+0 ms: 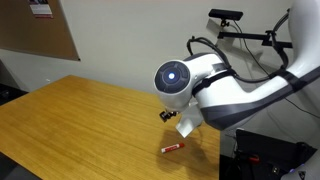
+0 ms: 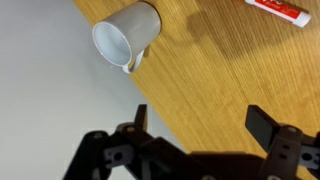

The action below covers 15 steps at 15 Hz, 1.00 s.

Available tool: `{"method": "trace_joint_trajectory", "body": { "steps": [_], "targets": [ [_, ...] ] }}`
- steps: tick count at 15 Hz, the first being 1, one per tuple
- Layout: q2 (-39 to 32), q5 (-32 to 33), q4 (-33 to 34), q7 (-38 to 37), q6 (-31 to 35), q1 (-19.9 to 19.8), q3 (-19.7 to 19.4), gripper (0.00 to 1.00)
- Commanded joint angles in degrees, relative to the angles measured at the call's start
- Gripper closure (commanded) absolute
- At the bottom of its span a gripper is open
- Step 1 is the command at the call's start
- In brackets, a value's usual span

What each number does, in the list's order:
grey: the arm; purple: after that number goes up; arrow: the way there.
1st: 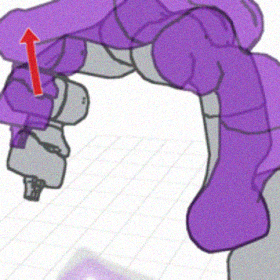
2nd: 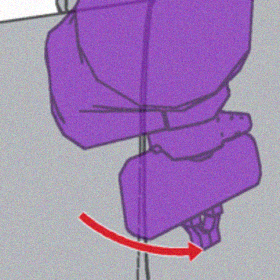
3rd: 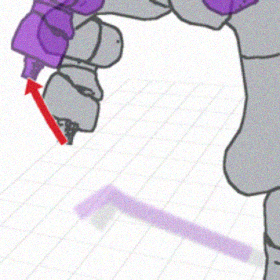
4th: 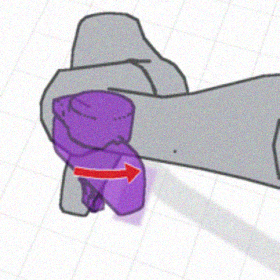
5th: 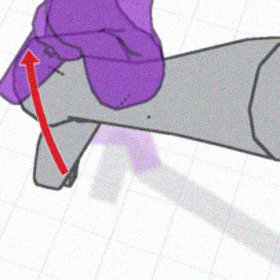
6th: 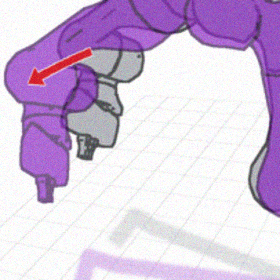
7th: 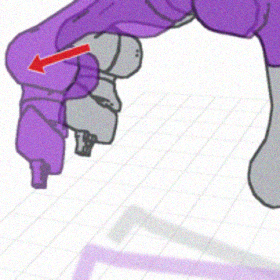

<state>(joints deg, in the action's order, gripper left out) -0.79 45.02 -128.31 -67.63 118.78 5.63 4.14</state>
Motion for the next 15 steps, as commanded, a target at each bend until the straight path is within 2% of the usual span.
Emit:
{"method": "trace_joint_trajectory", "body": {
  "steps": [1, 4, 7, 15],
  "targets": [
    [6.0, -5.8, -1.9, 3.9, 0.1, -1.6, -1.0, 0.0],
    [8.2, -11.6, -2.0, 15.3, -0.3, -2.5, -1.7, 0.0],
    [8.8, -14.3, -1.5, 23.0, -1.2, -3.5, -1.9, 0.0],
    [8.7, -16.4, -1.3, 39.3, -1.8, -5.1, -2.1, 0.0]
  ]
}}
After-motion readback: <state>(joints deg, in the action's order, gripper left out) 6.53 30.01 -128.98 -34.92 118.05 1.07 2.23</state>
